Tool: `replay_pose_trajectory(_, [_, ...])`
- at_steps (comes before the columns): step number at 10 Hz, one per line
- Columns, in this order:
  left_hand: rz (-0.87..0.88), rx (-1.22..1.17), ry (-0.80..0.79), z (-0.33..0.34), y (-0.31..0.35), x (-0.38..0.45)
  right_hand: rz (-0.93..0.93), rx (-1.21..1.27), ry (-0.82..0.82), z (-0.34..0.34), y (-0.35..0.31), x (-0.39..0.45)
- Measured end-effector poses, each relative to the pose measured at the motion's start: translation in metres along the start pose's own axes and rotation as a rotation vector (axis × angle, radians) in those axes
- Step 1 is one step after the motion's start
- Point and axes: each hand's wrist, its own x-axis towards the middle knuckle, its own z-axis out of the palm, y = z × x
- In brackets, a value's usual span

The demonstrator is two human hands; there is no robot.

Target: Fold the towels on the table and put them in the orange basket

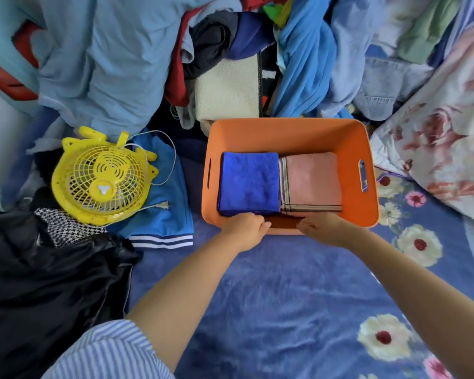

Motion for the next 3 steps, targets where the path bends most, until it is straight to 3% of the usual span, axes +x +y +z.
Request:
replay_pose_trajectory(1, [0.07, 0.14, -0.091, 0.01, 0.004, -0.012, 0.019, -0.04, -0.015, 0.008, 0.005, -0.023])
replay_pose_trajectory(3, [0.064, 0.193, -0.034, 0.022, 0.0, -0.015, 0.042, -0.016, 0.137, -0.012, 0.001, -0.051])
